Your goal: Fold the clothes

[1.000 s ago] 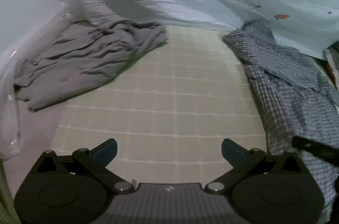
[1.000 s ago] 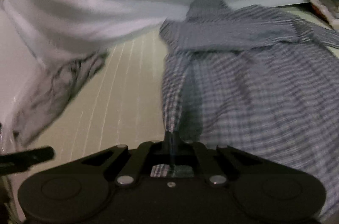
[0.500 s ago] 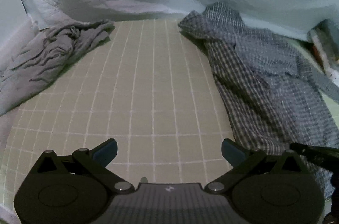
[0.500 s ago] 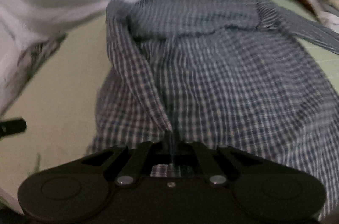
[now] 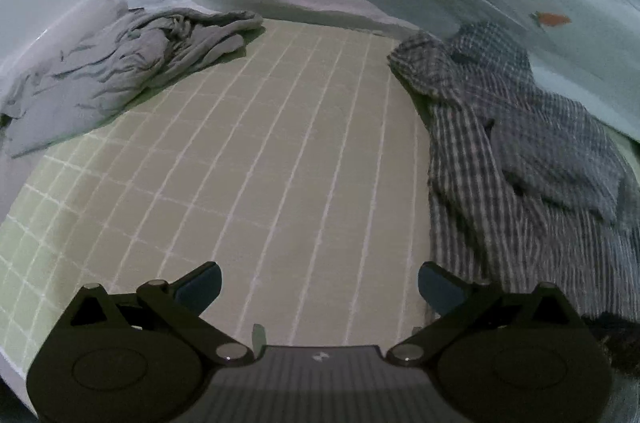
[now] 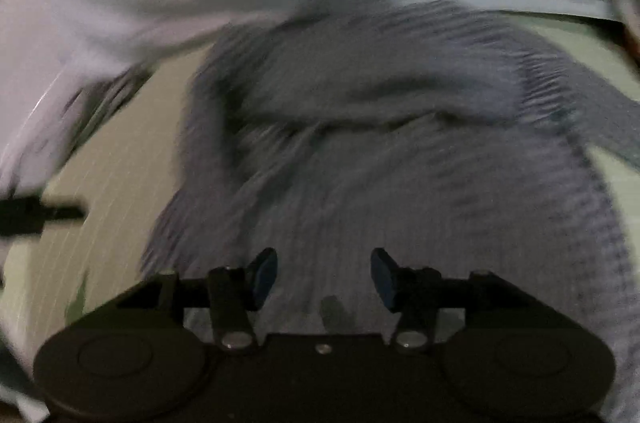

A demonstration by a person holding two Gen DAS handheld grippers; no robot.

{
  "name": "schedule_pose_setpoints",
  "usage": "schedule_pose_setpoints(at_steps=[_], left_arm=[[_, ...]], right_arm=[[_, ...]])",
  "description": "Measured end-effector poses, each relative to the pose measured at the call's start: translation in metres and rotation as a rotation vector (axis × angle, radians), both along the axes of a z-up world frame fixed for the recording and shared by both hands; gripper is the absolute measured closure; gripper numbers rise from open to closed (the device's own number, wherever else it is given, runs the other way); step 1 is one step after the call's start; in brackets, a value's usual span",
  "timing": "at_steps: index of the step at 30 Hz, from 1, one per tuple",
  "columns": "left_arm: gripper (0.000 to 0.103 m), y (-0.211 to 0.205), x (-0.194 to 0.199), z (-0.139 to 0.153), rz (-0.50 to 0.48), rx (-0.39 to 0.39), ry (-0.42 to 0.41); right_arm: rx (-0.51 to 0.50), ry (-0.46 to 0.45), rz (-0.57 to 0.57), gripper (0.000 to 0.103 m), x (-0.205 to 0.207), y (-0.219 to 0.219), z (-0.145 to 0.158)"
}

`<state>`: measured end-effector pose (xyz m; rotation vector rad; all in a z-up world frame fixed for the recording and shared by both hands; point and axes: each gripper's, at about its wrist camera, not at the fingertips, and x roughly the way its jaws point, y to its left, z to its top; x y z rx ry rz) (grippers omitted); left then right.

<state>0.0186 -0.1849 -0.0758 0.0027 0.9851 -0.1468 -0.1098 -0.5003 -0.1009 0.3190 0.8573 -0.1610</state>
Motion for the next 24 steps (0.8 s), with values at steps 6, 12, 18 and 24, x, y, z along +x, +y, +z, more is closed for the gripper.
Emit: schedule_pose_setpoints(at_steps=[6, 12, 18, 24], left_arm=[[0.000, -0.041, 0.047, -0.008, 0.013, 0.031, -0.002], [0.000, -0.079, 0.107, -0.031, 0.019, 0.058, 0.034], [0.000, -0.104, 0.138, -0.046, -0.032, 0.124, 0.054], [0.000, -0.117, 0.148, -0.047, -0.087, 0.158, 0.035]], right_arm=[[-0.016, -0.040, -0.227, 0.036, 0.037, -0.096, -0.002], [-0.164, -0.021, -0.387, 0.034, 0.075, -0.153, -0.010], [-0.333, 0.043, -0.281, 0.058, 0.102, -0.153, -0.018], [-0.399, -0.021, -0.181, 0.097, 0.103, -0.144, 0.001]])
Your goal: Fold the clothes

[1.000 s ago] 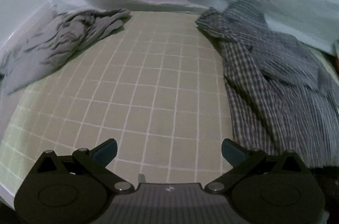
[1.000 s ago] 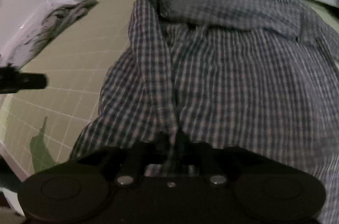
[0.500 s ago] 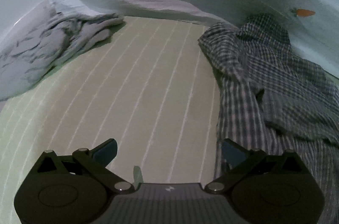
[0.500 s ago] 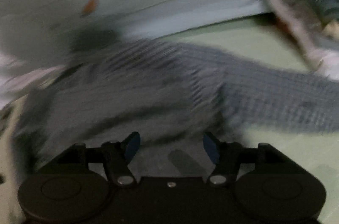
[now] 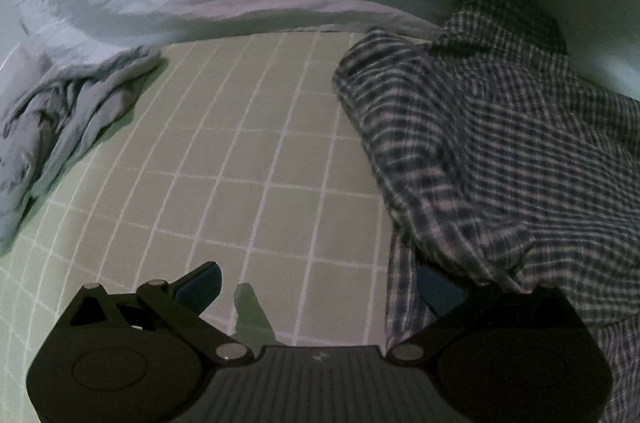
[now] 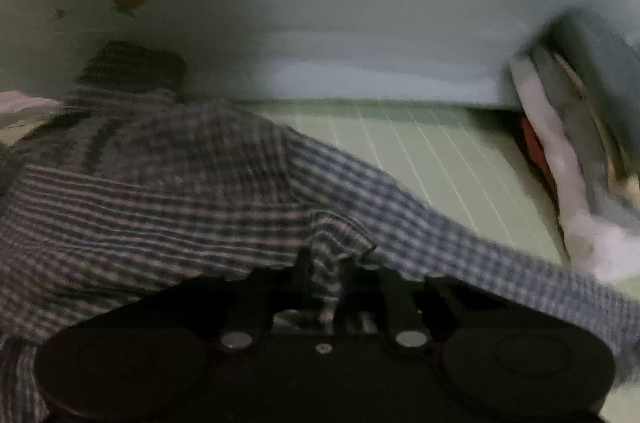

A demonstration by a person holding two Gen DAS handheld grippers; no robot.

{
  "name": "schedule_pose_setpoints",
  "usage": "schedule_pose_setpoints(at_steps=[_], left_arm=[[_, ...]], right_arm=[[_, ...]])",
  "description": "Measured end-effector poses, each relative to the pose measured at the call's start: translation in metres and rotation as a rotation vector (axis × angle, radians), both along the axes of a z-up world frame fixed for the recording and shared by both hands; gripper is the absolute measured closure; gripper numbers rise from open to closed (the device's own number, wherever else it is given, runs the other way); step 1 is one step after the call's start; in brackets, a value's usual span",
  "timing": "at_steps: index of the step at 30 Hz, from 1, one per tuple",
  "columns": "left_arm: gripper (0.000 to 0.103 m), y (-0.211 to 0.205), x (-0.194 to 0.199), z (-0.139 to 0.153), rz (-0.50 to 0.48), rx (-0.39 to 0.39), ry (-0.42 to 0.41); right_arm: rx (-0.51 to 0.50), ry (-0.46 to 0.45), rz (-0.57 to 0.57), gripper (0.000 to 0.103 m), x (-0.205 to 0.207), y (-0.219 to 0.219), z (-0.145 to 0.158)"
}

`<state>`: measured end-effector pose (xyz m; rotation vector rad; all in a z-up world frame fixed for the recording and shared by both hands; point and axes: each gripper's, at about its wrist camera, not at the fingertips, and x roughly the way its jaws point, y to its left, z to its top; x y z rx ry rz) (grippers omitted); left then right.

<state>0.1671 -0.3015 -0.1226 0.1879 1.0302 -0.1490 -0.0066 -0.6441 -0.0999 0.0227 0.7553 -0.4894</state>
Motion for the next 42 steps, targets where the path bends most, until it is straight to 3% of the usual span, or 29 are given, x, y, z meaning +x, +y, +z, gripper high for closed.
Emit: schedule_pose_setpoints(at_steps=[5, 8, 10, 11, 16, 22, 24, 27, 28, 29, 30, 31, 37, 42], left_arm=[[0.000, 0.001, 0.012, 0.008, -0.004, -0.013, -0.029], [0.000, 0.004, 0.020, 0.018, 0.008, -0.035, -0.063], [0.000, 0.007, 0.026, 0.024, 0.022, -0.063, -0.082], [0.000, 0.008, 0.030, 0.026, 0.028, -0.082, -0.082], [0.000, 0.005, 0.051, 0.033, 0.031, -0.176, -0.091], [0.003, -0.017, 0.085, 0.029, -0.013, -0.305, -0.060], [0.013, -0.027, 0.098, 0.023, -0.032, -0.328, -0.037], [0.039, -0.039, 0.118, 0.010, -0.041, -0.346, 0.024], [0.054, -0.043, 0.124, 0.005, -0.040, -0.350, 0.047], [0.077, -0.045, 0.129, 0.002, -0.034, -0.361, 0.061], [0.093, -0.046, 0.133, -0.001, -0.025, -0.375, 0.071], [0.101, -0.046, 0.137, -0.003, -0.012, -0.387, 0.074], [0.101, -0.052, 0.148, 0.019, -0.050, -0.375, -0.063], [0.100, -0.056, 0.157, -0.006, -0.002, -0.318, -0.009]], right_arm=[[0.073, -0.164, 0.004, 0.098, -0.006, -0.017, 0.046], [0.069, -0.259, -0.190, 0.098, -0.014, -0.058, 0.064], [0.076, -0.232, -0.337, 0.098, -0.014, -0.093, 0.057], [0.076, -0.204, -0.352, 0.098, -0.014, -0.103, 0.052], [0.093, -0.175, -0.320, 0.098, -0.017, -0.114, 0.045], [0.172, -0.192, -0.368, 0.098, -0.015, -0.129, 0.034], [0.193, -0.198, -0.378, 0.098, -0.014, -0.134, 0.031], [0.201, -0.205, -0.373, 0.098, -0.011, -0.137, 0.032], [0.204, -0.210, -0.372, 0.098, -0.009, -0.139, 0.032], [0.208, -0.214, -0.370, 0.098, -0.008, -0.141, 0.032], [0.212, -0.219, -0.369, 0.098, -0.006, -0.143, 0.033], [0.217, -0.225, -0.365, 0.098, -0.005, -0.145, 0.033], [0.226, -0.254, -0.389, 0.098, 0.004, -0.146, 0.038], [0.192, -0.166, -0.381, 0.098, 0.022, -0.139, 0.017]])
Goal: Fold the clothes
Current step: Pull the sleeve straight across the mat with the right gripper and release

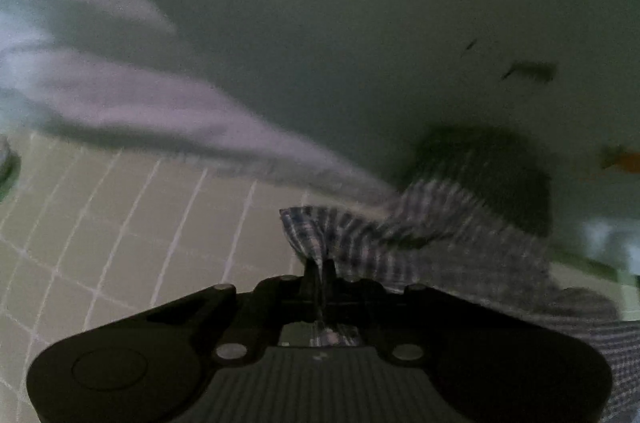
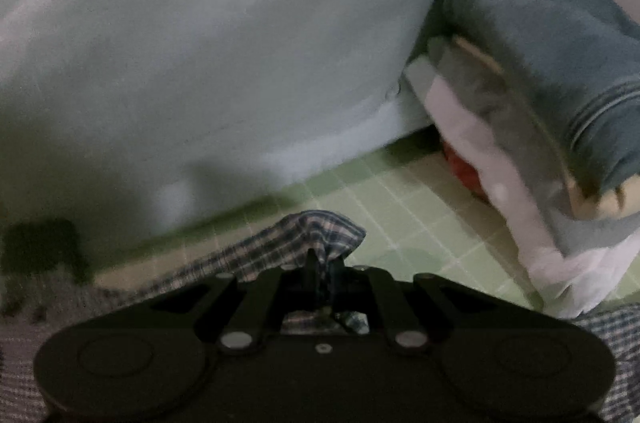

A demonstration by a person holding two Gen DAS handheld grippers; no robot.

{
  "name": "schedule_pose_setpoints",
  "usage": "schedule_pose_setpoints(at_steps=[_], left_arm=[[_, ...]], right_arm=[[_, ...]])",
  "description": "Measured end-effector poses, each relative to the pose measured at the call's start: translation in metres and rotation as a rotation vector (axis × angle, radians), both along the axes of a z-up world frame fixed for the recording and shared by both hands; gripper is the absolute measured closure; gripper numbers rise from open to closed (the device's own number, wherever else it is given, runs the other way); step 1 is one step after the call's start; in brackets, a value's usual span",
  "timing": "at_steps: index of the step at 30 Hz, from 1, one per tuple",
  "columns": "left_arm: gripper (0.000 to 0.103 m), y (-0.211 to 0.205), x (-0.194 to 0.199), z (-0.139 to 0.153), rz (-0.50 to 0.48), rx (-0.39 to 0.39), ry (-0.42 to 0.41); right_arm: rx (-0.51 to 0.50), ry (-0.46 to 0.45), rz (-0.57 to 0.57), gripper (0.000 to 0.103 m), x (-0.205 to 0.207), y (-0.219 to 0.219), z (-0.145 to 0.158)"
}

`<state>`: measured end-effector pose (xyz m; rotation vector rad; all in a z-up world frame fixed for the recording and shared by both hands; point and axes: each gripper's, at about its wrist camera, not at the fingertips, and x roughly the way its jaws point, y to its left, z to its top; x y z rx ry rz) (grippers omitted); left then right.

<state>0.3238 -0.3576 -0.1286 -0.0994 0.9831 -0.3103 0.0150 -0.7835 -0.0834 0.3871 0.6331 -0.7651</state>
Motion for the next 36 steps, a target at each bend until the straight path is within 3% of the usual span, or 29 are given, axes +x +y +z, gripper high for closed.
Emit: schedule_pose_setpoints(at_steps=[3, 5, 7, 11, 18, 28, 34, 36], left_arm=[[0.084, 0.003, -0.005, 0.004, 0.022, 0.023, -0.006], [0.049, 0.007, -0.011, 0.010, 0.049, 0.038, -0.019], [0.035, 0.019, -0.022, 0.020, 0.094, 0.028, -0.038], [0.035, 0.047, -0.063, 0.047, 0.127, 0.004, -0.056], [0.028, 0.093, -0.171, 0.081, 0.120, 0.038, -0.091], [0.028, 0.138, -0.300, 0.073, 0.128, 0.095, -0.044], [0.028, 0.156, -0.340, 0.060, 0.038, 0.118, 0.013], [0.028, 0.159, -0.344, 0.059, 0.012, 0.112, 0.017]], right_arm=[[-0.010, 0.008, 0.004, 0.098, -0.003, 0.005, 0.000], [-0.021, -0.001, 0.018, 0.098, -0.009, 0.011, 0.006], [-0.046, -0.016, 0.043, 0.098, -0.018, 0.024, 0.015], [-0.102, -0.045, 0.102, 0.098, -0.037, 0.054, 0.033], [-0.205, -0.019, 0.358, 0.098, -0.085, 0.164, 0.045], [-0.347, 0.178, 0.721, 0.098, -0.151, 0.319, 0.004], [-0.237, 0.219, 0.653, 0.092, -0.169, 0.342, -0.009], [-0.203, 0.215, 0.599, 0.084, -0.174, 0.343, -0.005]])
